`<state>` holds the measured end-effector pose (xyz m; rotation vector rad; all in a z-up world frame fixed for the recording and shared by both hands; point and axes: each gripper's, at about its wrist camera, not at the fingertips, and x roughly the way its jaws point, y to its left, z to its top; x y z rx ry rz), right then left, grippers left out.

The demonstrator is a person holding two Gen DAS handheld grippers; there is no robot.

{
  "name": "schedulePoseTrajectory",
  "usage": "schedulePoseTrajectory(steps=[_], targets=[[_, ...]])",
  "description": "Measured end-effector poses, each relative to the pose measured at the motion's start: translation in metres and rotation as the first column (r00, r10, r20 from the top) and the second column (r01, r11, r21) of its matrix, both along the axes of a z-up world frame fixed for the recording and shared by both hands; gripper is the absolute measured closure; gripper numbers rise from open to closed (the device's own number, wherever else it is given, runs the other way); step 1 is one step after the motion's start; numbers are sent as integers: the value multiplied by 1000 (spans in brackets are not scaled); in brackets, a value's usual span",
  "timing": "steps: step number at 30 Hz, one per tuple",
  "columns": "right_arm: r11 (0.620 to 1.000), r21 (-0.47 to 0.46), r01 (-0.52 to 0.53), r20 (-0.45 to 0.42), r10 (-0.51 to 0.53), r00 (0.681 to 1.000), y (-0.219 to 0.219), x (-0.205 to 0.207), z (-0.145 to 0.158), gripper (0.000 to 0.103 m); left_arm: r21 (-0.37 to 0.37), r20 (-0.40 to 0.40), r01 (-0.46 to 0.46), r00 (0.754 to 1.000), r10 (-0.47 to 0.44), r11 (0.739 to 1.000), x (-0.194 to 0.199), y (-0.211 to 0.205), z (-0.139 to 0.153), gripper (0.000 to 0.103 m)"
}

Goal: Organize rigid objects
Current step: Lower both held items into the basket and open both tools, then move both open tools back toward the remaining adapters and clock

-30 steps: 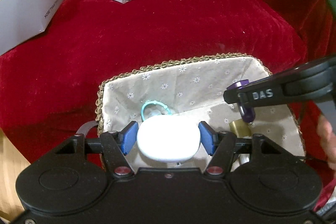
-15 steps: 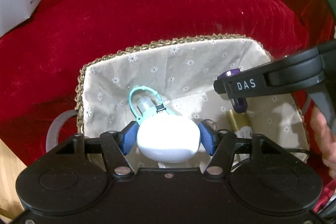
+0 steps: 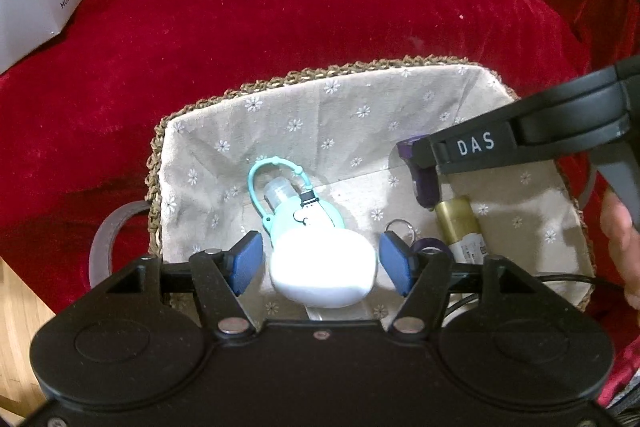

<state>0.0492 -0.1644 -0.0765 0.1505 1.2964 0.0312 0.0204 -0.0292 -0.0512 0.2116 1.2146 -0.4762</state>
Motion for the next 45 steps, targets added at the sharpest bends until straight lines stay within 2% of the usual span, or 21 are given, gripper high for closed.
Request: schedulePoseTrajectory(steps=[13,16,30,38,45], targets=[[1000,14,-2,34,2,999,-10,-10,23,73,-23,2,1,1000,-1,1000,-6,5,15,38],[1000,14,-2,36,1,999,-12,-13,25,72,-22,4,-5,1000,5,1000,-8,5,18,32],[1000,12,1,81,-2,997,-11,-35,44,70,-22,43,-89,995,90,996,-18,18,35,30],[1000,6,0,163,-1,987,-10,-57,71,70,-47,116,-125,985,130,991,-31,31,55,30],[1000,-8,0,280,2,960,-6,-85,110,66,-79,229,-157,958,171,984,-48,44,84,30]])
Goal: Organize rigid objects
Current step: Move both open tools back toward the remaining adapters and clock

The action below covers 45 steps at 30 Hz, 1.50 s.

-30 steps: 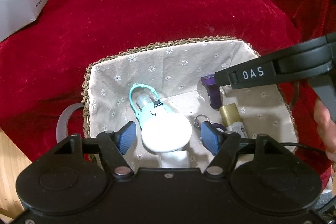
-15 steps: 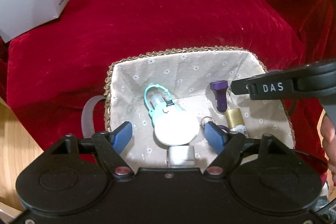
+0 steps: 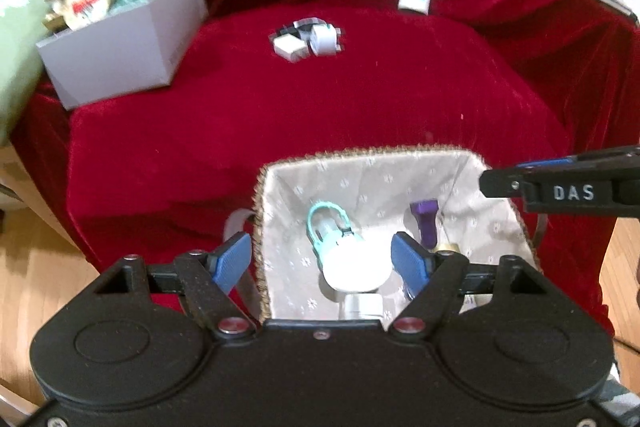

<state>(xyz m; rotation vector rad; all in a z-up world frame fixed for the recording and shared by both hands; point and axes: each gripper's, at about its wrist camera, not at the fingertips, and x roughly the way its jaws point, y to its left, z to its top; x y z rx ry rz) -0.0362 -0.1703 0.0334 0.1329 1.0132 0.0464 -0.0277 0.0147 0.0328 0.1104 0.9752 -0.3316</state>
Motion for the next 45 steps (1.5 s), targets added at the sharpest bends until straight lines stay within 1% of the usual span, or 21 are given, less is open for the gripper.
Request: schedulePoseTrajectory(steps=[1,2,3,7,10,13,15,16,17,19,23,27,30,31,34,35,38,41,42,45], targets=[[1000,-2,-1,14,1,1000,1,-4,5,66,-2,14,-3,1000,3,1000,-3,1,4,28],[1000,-5,-3,28,3,1000,2,-9,12,66,-3,28,-4,1000,4,1000,-7,2,8,24],[1000,-8,-3,43,4,999,2,-14,19,66,-3,45,-5,999,5,1000,-11,2,12,23],[1000,-5,0,91,0,996,-2,-28,48,66,-12,97,0,995,1,1000,-21,2,26,23],[999,-35,12,138,-7,990,-8,-38,70,61,-34,110,-1,994,5,999,-24,1,31,23],[998,-57,28,179,-17,984,-17,-47,90,61,-56,107,-2,994,8,998,-24,-1,32,23],[997,-66,47,200,-33,979,-22,-50,99,56,-60,107,-5,994,11,998,-24,-2,32,22],[996,-67,55,208,-40,977,-24,-51,101,56,-59,107,-7,994,13,998,-24,-2,31,22],[996,-65,58,213,-43,976,-26,-51,102,55,-59,108,-9,994,15,998,-24,-3,31,19],[997,-60,58,217,-44,975,-26,-50,101,53,-56,107,-17,994,23,998,-24,-2,28,15],[998,-29,54,211,-47,976,-20,-40,79,49,-51,88,-41,995,46,998,-20,1,18,15],[997,55,52,165,-60,984,-11,-26,52,49,-37,47,-60,997,62,997,-11,4,6,15],[997,73,39,153,-49,987,2,-20,40,50,-16,45,-71,996,72,997,-6,7,3,15],[995,91,32,163,-47,986,5,-20,39,50,-11,46,-75,996,75,997,-4,7,2,15],[980,197,-4,181,-32,983,8,-19,41,49,-8,39,-85,996,85,996,3,11,0,15],[976,220,-12,188,-31,982,10,-18,42,47,-9,36,-91,995,91,996,6,12,0,15],[964,264,-26,205,-30,978,17,-11,45,36,0,25,-101,995,101,995,14,14,-3,15],[948,314,-47,185,-13,983,20,1,43,33,11,17,-106,994,105,994,23,14,-6,15],[944,325,-49,173,-8,985,20,7,41,30,12,14,-107,994,107,994,27,14,-7,15],[964,261,-43,147,5,989,23,26,35,28,19,9,-108,994,108,994,40,13,-9,15]])
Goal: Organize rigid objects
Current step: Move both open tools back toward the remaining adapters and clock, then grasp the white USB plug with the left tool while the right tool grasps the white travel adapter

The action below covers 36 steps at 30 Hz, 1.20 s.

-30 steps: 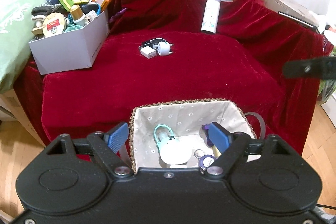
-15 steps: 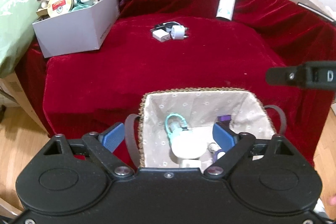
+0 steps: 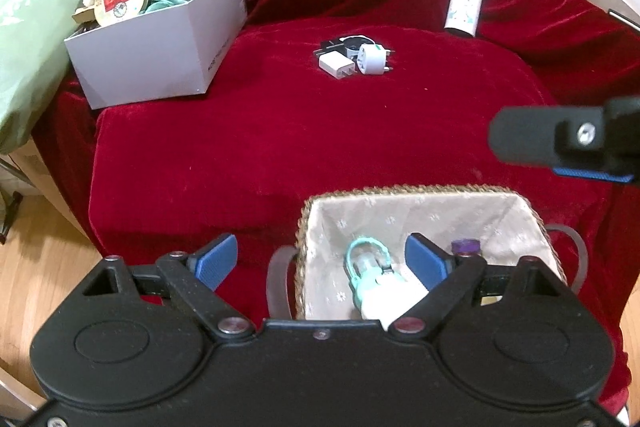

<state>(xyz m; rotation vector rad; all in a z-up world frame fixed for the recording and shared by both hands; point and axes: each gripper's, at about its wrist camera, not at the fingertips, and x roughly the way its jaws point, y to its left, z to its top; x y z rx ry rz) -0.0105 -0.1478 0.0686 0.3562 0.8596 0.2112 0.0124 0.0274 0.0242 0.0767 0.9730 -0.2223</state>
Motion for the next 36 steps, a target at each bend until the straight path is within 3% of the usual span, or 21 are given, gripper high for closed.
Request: schedulePoseTrajectory(steps=[11,15,18,27,36], targets=[[983,-183,19,-64,-31,997,-14,105,-32,31,39,8,-16,1000,16,999,78,-8,-12,15],[972,-236,7,-75,-25,997,-14,149,-48,52,63,15,-23,1000,22,998,111,-15,-22,16],[959,-283,8,-81,-32,996,-13,182,-63,60,67,13,-43,999,42,997,138,-18,-30,25],[958,-285,-29,-112,-4,994,-4,264,-107,60,37,4,-78,997,78,996,201,-19,-51,28],[955,-291,-56,-149,13,989,12,302,-137,60,56,8,-66,998,66,996,220,-15,-58,28]])
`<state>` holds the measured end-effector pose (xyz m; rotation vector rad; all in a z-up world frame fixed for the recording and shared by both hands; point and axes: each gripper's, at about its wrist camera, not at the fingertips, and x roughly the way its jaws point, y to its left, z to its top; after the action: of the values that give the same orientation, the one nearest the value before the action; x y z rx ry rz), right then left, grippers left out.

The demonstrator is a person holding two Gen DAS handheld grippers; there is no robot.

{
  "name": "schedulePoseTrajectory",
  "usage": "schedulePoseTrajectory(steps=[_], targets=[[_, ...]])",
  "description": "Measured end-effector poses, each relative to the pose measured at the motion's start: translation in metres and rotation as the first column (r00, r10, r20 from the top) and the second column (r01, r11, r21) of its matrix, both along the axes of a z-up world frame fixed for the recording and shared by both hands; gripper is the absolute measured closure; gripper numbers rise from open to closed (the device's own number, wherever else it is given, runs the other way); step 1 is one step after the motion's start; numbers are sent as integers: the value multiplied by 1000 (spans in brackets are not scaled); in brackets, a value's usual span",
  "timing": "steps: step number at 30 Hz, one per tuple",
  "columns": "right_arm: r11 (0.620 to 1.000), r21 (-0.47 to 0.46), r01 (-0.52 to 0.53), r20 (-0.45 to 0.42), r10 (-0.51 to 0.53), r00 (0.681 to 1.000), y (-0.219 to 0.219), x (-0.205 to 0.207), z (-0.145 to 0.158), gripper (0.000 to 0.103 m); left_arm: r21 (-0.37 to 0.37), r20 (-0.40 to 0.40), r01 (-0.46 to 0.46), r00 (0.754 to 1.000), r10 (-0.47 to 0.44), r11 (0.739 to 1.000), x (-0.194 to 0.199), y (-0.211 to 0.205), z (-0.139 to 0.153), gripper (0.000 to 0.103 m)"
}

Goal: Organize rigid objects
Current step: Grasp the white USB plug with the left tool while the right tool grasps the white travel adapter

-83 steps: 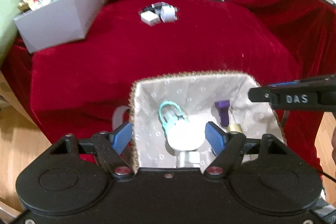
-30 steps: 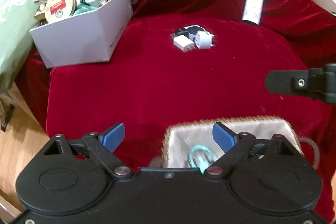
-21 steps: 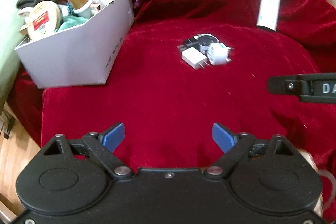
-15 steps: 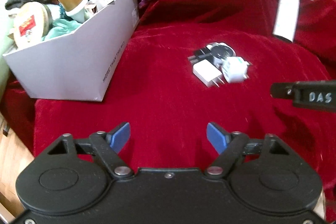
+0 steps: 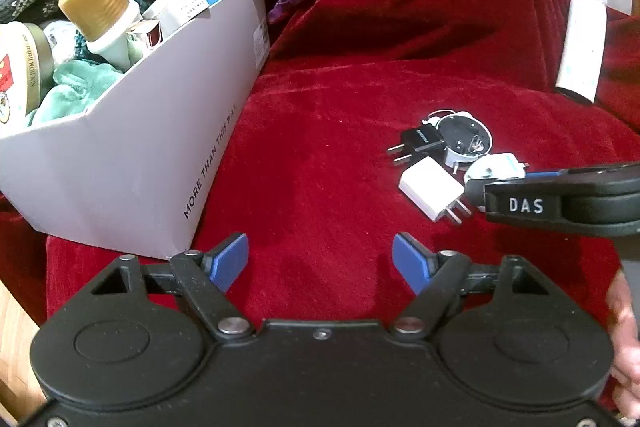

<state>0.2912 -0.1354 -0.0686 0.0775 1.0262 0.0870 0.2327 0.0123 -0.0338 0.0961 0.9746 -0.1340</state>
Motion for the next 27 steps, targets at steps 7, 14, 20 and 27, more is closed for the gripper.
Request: schedulePoseTrajectory(steps=[7,14,20,27], targets=[[999,-50,15,-2,-15,1000,-17,-6,4,67,-9,2,46,999,-46,999,4,-13,2,27],[989,-96,117,-1,-118,993,-61,-33,10,67,-55,-11,102,995,-103,993,26,-42,2,27],[984,-120,131,17,-130,991,-73,-52,9,67,-86,-73,77,994,-83,993,54,-63,-12,27],[983,-141,119,41,-115,993,-70,-57,6,67,-75,-108,78,991,-85,994,66,-70,-23,59]])
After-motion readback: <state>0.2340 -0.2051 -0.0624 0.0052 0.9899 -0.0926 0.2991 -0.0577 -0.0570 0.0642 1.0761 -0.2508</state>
